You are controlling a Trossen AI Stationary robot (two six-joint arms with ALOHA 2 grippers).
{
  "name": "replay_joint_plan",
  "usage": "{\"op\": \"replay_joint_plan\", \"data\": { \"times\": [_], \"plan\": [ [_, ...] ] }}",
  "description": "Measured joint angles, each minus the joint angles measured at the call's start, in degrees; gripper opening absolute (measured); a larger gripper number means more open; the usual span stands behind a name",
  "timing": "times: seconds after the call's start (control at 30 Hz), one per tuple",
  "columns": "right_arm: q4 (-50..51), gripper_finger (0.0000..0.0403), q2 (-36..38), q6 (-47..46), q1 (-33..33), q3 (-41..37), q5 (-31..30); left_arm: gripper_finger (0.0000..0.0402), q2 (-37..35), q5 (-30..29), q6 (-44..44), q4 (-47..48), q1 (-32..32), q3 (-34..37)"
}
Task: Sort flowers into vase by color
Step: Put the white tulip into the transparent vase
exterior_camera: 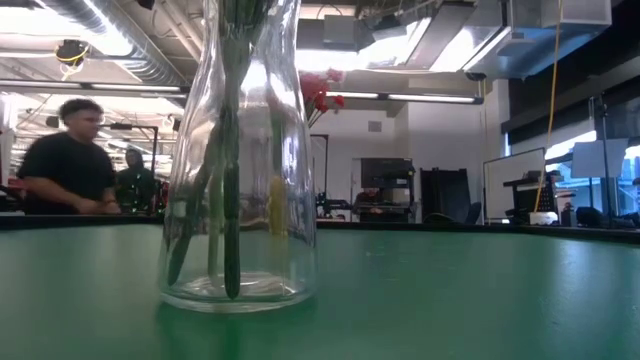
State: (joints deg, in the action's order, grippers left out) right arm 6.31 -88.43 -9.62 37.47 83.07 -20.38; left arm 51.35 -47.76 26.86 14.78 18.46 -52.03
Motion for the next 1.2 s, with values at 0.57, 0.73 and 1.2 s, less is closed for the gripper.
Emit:
{"op": "replay_joint_plan", "data": {
  "times": [0.57, 0.73, 1.2],
  "plan": [
    [16.46, 0.0346, 9.20, 4.01, -0.57, -0.77, -21.88, 0.0164, 1.34, 20.04, 10.95, 23.68, 13.67, -6.46],
    [17.14, 0.0343, 11.93, 2.07, -4.75, -5.38, -20.01, 0.0164, 6.82, 18.96, 18.48, 25.97, 22.04, -6.43],
    [-4.98, 0.0266, 30.30, 0.71, -14.13, -32.30, -9.25, 0.0164, 31.21, 19.60, 32.55, 15.52, 33.88, -6.40]
  ]
}}
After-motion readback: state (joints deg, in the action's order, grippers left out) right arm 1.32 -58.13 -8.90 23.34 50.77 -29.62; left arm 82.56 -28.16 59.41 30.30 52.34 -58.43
